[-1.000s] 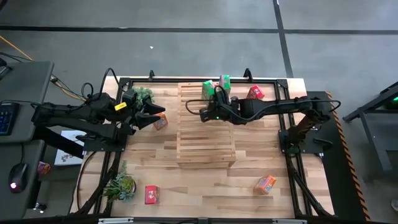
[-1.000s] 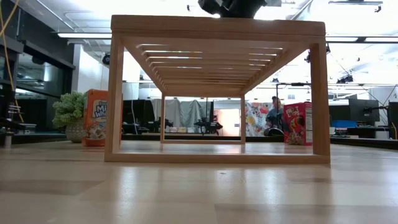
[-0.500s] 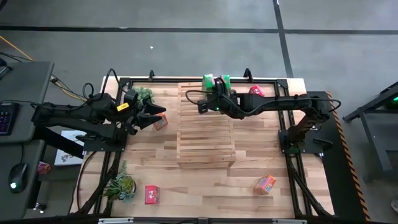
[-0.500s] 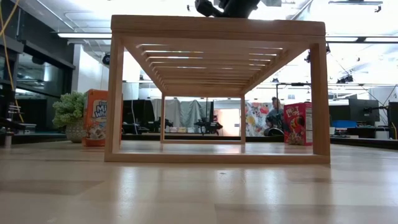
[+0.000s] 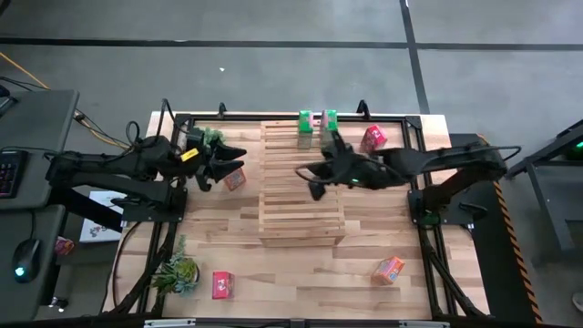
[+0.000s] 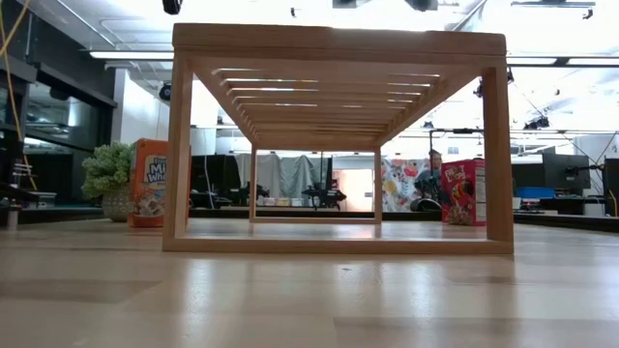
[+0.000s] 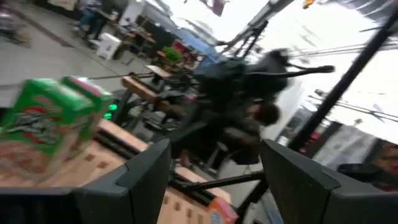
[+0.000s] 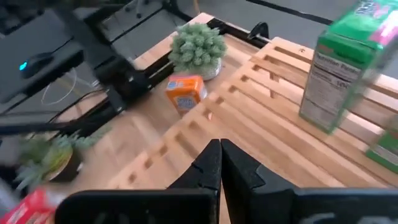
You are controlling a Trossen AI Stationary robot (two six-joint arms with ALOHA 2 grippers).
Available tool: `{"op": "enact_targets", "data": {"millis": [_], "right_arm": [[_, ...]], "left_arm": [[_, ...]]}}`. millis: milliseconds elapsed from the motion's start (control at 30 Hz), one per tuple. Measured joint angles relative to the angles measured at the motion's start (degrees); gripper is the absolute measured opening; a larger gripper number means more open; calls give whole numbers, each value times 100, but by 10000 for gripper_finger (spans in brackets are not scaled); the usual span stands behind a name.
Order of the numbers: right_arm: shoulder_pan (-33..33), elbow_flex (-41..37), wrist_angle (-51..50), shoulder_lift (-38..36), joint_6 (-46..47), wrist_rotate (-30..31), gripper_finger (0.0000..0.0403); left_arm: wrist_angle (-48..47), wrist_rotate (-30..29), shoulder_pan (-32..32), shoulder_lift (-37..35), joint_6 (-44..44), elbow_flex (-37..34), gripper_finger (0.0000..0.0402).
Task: Stack cereal on shelf
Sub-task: Put the left orange cereal box on the shelf
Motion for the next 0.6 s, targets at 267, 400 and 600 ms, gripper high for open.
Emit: {"op": "enact_targets", "data": {"millis": [267, 400, 600], "right_arm": [[448, 0, -894, -678, 656, 690, 0], [489, 0, -1165, -724, 952, 784, 0], [489, 0, -1413, -709, 1292, 776, 0]], "left_arm": [[-577, 996, 829, 135, 16, 2, 239], [-1323, 1845, 1081, 14, 96, 0, 239], [-2988, 2132, 1365, -241, 274, 4, 241]]}}
